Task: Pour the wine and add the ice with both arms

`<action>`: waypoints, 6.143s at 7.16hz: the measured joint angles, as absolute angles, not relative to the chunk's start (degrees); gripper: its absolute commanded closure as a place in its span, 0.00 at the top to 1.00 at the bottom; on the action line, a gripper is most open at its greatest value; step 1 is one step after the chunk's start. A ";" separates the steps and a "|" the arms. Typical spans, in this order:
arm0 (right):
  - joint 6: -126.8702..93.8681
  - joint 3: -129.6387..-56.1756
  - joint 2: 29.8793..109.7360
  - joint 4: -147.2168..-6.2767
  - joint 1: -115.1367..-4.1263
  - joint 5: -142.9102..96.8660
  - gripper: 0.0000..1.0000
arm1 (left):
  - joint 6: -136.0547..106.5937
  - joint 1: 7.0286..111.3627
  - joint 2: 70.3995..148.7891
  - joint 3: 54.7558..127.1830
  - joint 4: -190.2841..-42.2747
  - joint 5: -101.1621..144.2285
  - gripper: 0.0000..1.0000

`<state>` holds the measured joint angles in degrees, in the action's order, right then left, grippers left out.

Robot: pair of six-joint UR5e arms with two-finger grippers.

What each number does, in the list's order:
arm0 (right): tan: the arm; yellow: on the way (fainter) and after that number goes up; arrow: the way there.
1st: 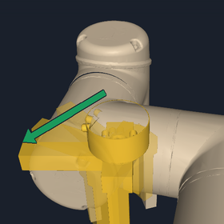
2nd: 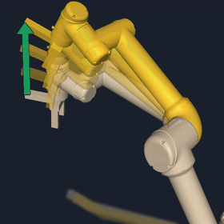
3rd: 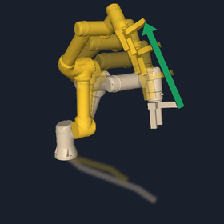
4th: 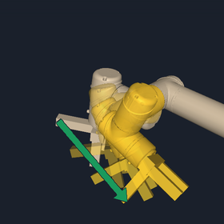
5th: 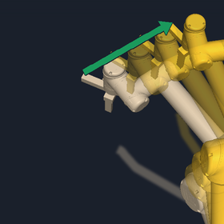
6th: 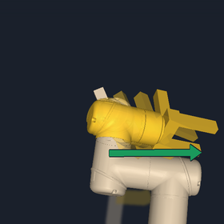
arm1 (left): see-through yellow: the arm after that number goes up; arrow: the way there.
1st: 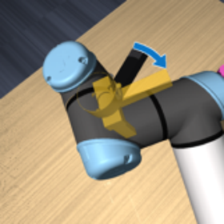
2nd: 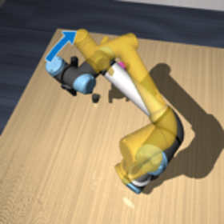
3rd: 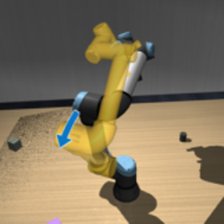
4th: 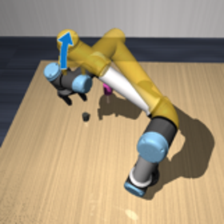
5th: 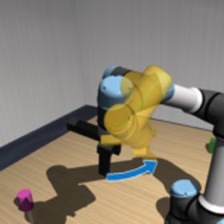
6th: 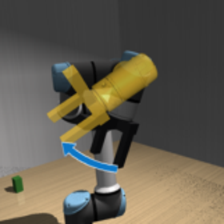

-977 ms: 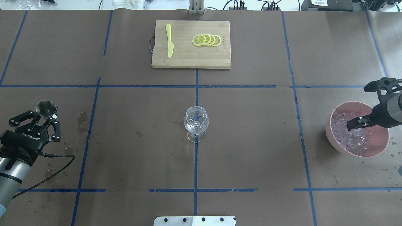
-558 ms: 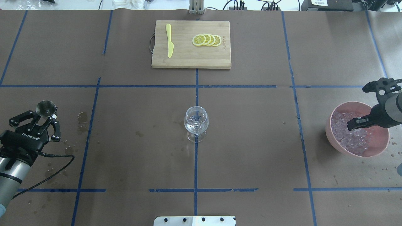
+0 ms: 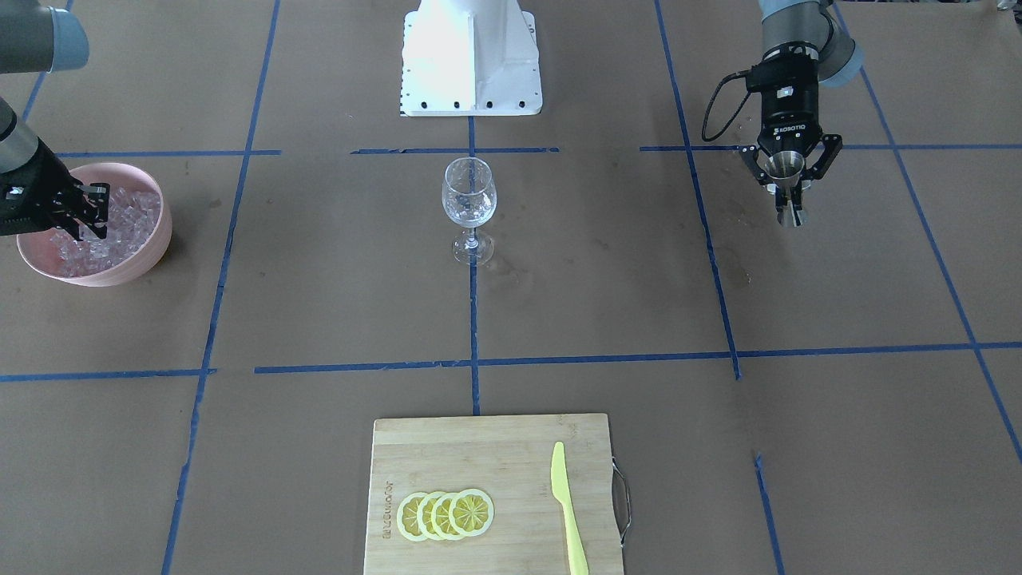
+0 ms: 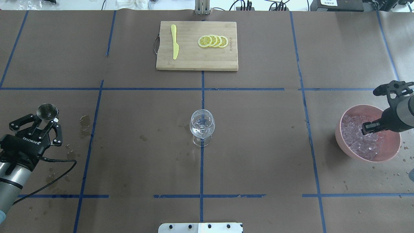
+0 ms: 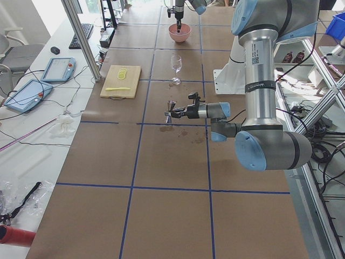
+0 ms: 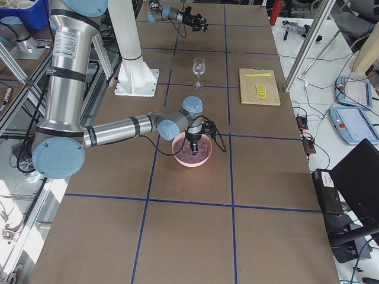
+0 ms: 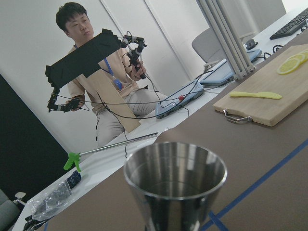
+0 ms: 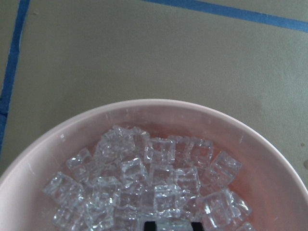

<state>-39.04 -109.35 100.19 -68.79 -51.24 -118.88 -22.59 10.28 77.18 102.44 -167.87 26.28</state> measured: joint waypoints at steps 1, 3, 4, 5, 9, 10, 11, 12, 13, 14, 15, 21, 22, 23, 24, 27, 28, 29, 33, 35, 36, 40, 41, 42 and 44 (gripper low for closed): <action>-38.82 -109.57 100.18 -68.81 -51.25 -118.88 0.00 | -22.59 10.28 77.22 102.47 -167.87 26.28 0.00; -38.71 -111.48 100.12 -68.92 -51.57 -118.85 0.00 | -23.14 10.28 77.42 102.46 -167.89 26.28 0.00; -38.84 -112.82 100.11 -69.01 -52.06 -118.89 0.00 | -24.94 10.28 77.56 102.43 -167.91 26.28 0.00; -39.19 -114.14 100.11 -69.06 -52.58 -118.87 0.00 | -27.73 10.27 77.64 102.33 -167.89 26.28 0.00; -40.04 -118.03 99.72 -69.20 -55.42 -120.23 0.00 | -44.46 9.67 78.96 97.00 -167.80 25.85 0.00; -41.42 -118.90 99.05 -69.10 -56.41 -121.67 0.00 | -48.32 9.53 80.02 95.67 -167.55 25.72 0.00; -43.55 -119.86 98.22 -68.92 -57.07 -122.81 0.00 | -50.43 9.46 82.21 93.17 -167.28 25.33 0.00; -44.97 -120.95 97.65 -68.80 -57.42 -123.36 0.00 | -51.51 9.43 84.45 90.77 -167.12 24.81 0.00; -45.56 -121.74 97.39 -68.76 -57.59 -123.56 0.00 | -53.58 9.35 85.65 89.57 -167.13 24.56 0.00; -45.80 -122.20 97.27 -68.71 -57.68 -123.63 0.00 | -56.79 9.29 86.32 89.10 -167.17 24.55 0.00; -46.62 -122.48 97.19 -68.65 -57.69 -123.69 0.00 | -59.04 9.26 86.67 88.91 -167.16 24.62 0.00; -52.56 -123.40 95.42 -68.55 -57.73 -124.19 0.00 | -60.68 9.14 87.01 87.80 -165.52 26.39 0.07; -53.17 -123.45 95.14 -68.55 -57.72 -124.19 0.00 | -60.62 9.14 87.01 87.80 -165.27 26.85 0.16; -53.57 -123.47 94.95 -68.54 -57.70 -124.19 0.00 | -60.49 9.14 87.01 87.92 -165.22 27.55 0.27; -53.74 -123.48 94.88 -68.52 -57.68 -124.19 0.00 | -60.35 9.15 87.01 88.18 -165.22 28.37 0.47; -53.79 -123.48 94.84 -68.53 -57.73 -124.19 0.00 | -60.21 9.32 86.93 88.55 -165.33 28.98 1.00; -53.79 -123.48 94.84 -68.55 -57.73 -124.19 0.00 | -60.18 9.36 86.88 88.58 -165.43 29.00 1.00; -53.79 -123.44 94.83 -68.55 -57.71 -124.21 0.00 | -60.12 9.42 86.80 88.66 -165.47 29.05 1.00; -57.06 -124.53 92.72 -68.77 -57.64 -125.41 0.00 | -58.00 9.98 83.48 92.89 -165.40 37.09 1.00; -63.58 -124.68 87.74 -68.97 -56.54 -127.38 0.00 | -57.92 10.01 81.40 95.41 -165.23 41.90 1.00; -67.36 -124.69 84.77 -69.11 -55.11 -127.72 0.00 | -58.31 9.99 80.22 95.95 -165.10 43.95 1.00; -75.26 -124.22 73.11 -73.77 -48.48 -126.93 0.00 | -62.60 10.02 71.54 103.48 -164.38 55.63 1.00; -75.60 -124.13 69.49 -77.59 -46.55 -125.92 0.00 | -63.96 10.02 68.23 106.92 -163.46 58.67 1.00; -75.92 -123.97 66.58 -80.53 -43.71 -123.54 0.00 | -65.42 10.04 66.45 109.79 -161.38 61.93 1.00; -78.03 -122.49 62.07 -82.75 -37.20 -116.68 0.00 | -69.21 10.06 65.40 117.54 -152.00 68.38 1.00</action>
